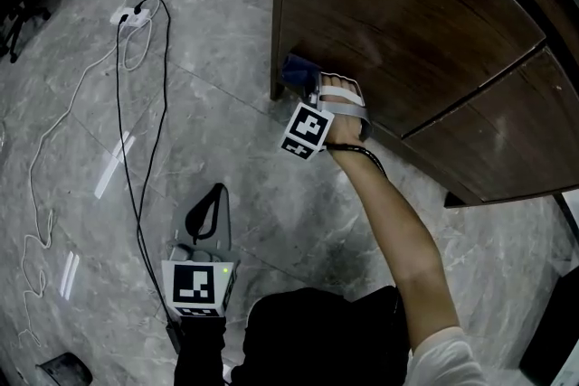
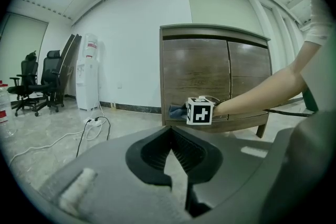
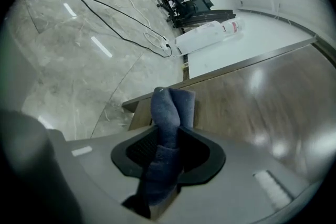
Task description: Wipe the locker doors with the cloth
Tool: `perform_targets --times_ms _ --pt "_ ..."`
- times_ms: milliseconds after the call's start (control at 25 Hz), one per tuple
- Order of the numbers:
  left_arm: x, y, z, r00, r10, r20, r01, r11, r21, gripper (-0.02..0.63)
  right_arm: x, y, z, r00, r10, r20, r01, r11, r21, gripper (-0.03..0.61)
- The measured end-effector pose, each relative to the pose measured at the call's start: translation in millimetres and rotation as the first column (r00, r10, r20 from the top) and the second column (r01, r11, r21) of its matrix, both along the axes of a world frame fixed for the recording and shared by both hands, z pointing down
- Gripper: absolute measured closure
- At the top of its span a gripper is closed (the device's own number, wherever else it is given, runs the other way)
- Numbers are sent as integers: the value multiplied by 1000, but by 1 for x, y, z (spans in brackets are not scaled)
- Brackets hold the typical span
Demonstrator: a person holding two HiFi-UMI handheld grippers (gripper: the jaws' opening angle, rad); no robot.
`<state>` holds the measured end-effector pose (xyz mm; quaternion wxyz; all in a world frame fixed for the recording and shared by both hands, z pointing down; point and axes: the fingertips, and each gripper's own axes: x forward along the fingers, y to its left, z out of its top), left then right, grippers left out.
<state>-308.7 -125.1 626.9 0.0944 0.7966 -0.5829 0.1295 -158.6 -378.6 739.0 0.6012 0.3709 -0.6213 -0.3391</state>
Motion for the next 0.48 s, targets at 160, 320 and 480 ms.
perform_targets --times_ms 160,320,480 --pt "-4 0 4 1000 -5 -2 5 1000 -9 611 -6 -1 23 1000 5 -10 -5 999 -37 460" --pt "-8 -2 6 1000 -9 -4 9 1000 -14 611 -13 -4 34 1000 8 -5 -8 997 -76 460" --pt "-10 -3 12 1000 -22 -3 22 1000 -18 611 -18 -7 24 1000 3 31 0 997 -79 462"
